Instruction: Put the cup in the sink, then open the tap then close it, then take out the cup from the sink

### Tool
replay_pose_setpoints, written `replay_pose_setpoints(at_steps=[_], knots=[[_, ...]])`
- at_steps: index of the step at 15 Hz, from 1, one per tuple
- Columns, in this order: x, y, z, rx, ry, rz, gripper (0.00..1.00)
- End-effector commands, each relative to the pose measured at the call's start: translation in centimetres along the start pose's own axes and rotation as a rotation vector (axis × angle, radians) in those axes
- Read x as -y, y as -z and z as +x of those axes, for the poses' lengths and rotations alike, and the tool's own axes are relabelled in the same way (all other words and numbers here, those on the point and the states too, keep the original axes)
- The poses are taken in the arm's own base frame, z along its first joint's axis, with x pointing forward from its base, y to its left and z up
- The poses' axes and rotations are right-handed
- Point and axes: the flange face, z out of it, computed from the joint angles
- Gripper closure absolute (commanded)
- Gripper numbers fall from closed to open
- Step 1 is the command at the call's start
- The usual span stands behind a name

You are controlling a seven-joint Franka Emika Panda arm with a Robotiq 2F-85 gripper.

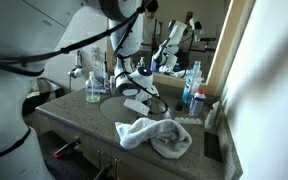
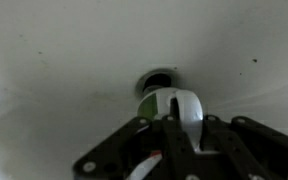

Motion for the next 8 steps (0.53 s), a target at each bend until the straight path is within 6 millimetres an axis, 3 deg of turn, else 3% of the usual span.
replay_pose_setpoints(at_steps=[1,8], knots=[[0.0,2.6,-0.4,-0.056,-0.019,-0.038,0.92],[-1.6,5.0,-3.5,0.003,-0.070,-0.106,0.92]])
